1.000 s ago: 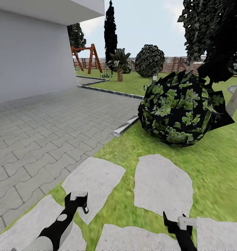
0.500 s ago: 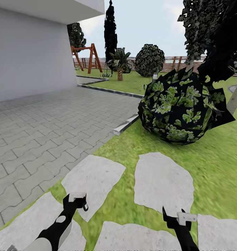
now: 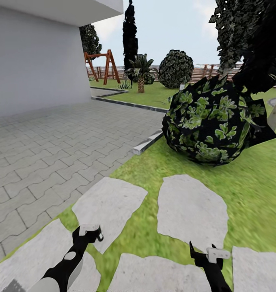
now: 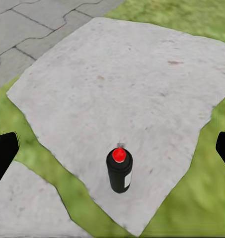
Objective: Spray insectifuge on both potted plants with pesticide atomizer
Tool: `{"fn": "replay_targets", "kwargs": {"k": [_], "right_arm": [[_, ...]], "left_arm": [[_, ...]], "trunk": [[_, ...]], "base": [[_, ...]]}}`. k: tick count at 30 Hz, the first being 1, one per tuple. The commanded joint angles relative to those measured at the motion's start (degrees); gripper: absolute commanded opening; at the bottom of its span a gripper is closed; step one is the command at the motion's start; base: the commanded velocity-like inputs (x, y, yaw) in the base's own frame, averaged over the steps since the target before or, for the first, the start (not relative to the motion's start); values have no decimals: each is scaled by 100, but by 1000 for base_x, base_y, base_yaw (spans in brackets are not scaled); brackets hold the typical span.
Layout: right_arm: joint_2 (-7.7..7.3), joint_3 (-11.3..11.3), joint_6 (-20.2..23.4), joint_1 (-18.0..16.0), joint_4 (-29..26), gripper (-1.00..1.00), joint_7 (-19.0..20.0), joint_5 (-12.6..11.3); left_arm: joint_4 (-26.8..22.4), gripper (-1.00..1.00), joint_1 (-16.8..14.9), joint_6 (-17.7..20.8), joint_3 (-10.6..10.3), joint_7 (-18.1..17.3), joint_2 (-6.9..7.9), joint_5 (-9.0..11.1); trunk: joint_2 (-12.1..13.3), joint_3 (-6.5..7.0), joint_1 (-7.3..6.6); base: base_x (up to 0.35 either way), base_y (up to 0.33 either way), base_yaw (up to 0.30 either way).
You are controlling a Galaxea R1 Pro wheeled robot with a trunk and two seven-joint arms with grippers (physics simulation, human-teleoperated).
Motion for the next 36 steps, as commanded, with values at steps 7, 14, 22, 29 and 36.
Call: {"fn": "replay_targets", "kwargs": {"k": [7, 14, 22, 29, 36], "right_arm": [[-10, 12, -25, -2, 3, 100, -4, -62], [-10, 27, -41, -2, 3, 100, 2, -62], [-10, 22, -42, -2, 3, 100, -4, -62], [-10, 15, -42, -2, 1, 100, -4, -70], [-10, 20, -42, -2, 2, 100, -4, -67]], "left_arm": [[12, 100, 10, -30, 22, 2, 0, -42], [20, 100, 13, -268, 22, 2, 4, -49], [31, 100, 12, -326, 14, 2, 6, -50], [31, 100, 13, -337, 15, 2, 6, -50], [31, 100, 13, -341, 21, 2, 12, -50]], "trunk": [[-284, -182, 153], [-332, -370, 190], [-343, -551, 211], [-352, -750, 229], [-362, -964, 247]], "base": [[0, 0, 148], [0, 0, 112], [0, 0, 7], [0, 0, -82], [0, 0, -125]]}}
